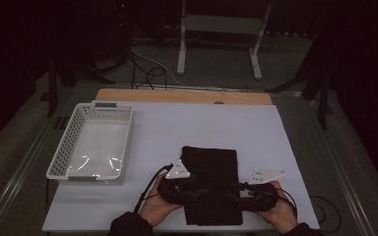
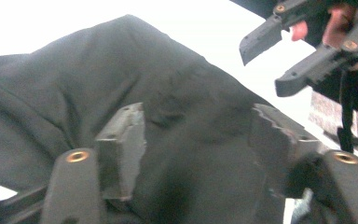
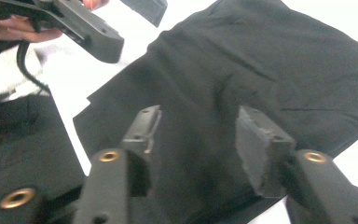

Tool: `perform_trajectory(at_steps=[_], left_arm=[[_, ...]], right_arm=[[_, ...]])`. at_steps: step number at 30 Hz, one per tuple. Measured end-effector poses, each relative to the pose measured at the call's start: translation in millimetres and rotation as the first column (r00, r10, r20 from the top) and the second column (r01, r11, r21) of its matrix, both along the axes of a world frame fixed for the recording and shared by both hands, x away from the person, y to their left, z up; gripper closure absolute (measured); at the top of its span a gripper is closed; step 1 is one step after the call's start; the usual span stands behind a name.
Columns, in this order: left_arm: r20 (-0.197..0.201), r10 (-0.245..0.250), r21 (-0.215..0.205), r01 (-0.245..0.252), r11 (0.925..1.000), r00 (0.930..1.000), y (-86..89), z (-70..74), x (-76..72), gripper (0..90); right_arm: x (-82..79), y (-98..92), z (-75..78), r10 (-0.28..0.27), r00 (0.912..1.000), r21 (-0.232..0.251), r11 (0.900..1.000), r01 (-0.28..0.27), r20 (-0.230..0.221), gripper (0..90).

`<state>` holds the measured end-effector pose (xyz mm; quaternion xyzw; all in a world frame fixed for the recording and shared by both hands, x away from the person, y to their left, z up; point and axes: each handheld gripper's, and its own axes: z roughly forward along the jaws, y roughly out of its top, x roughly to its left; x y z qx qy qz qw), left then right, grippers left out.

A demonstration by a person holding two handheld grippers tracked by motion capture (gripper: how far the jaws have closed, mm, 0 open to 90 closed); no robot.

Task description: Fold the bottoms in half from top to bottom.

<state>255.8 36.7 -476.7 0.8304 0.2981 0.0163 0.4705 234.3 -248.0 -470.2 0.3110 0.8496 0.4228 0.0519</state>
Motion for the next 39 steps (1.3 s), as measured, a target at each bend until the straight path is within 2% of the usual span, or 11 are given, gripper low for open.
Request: perform_trajectory(at_steps=[2, 3, 5, 10, 16, 20, 23, 27, 39], left_arm=[[0.002, 0.012, 0.001, -0.012, 0.9999, 0.9999, 0.6, 0.5, 1.4, 28.8], [0.004, 0.03, 0.004, -0.03, 0.9995, 0.9995, 1.4, 1.3, 3.8, 26.7], [0.005, 0.044, 0.008, -0.044, 0.999, 0.999, 1.4, 1.6, 6.0, 23.3], [0.019, 0.058, 0.027, -0.058, 0.9979, 0.9981, -1.1, 2.9, 9.2, 17.0], [0.035, 0.068, 0.028, -0.069, 0.9972, 0.9971, -5.4, 6.1, 14.2, 14.4], [0.037, 0.07, 0.024, -0.071, 0.9972, 0.9969, -7.0, 8.1, 16.8, 11.6], [0.046, 0.067, 0.037, -0.069, 0.9969, 0.9967, -10.5, 9.5, 20.0, 7.2], [0.038, 0.061, 0.042, -0.062, 0.9972, 0.9974, -11.6, 8.9, 23.1, 0.8], [0.033, 0.096, 0.048, -0.097, 0.9941, 0.9949, -7.3, 3.0, 37.6, 0.1]], right_arm=[[1.5, -0.9, -0.4, -0.006, 1.0, -0.001, 1.0, 0.006, 0.002, 44.4], [4.9, -0.7, -1.8, -0.035, 0.9994, 0.002, 0.999, 0.035, -0.006, 38.6], [7.9, -0.8, -3.2, -0.06, 0.9981, 0.003, 0.998, 0.06, -0.011, 35.0], [13.1, -2.3, -5.5, -0.105, 0.9944, 0.001, 0.994, 0.105, -0.015, 30.5], [17.7, -4.4, -5.5, -0.156, 0.9878, 0.012, 0.988, 0.156, 0.0, 24.5], [19.7, -4.9, -4.8, -0.164, 0.9865, 0.019, 0.986, 0.164, 0.002, 22.4], [21.2, -4.0, -5.4, -0.164, 0.9864, 0.024, 0.986, 0.164, 0.004, 19.8], [23.6, -3.3, -6.3, -0.17, 0.9854, 0.026, 0.985, 0.17, 0.008, 17.7], [32.0, -3.5, -12.6, -0.206, 0.9783, 0.018, 0.978, 0.206, 0.022, 13.8]])
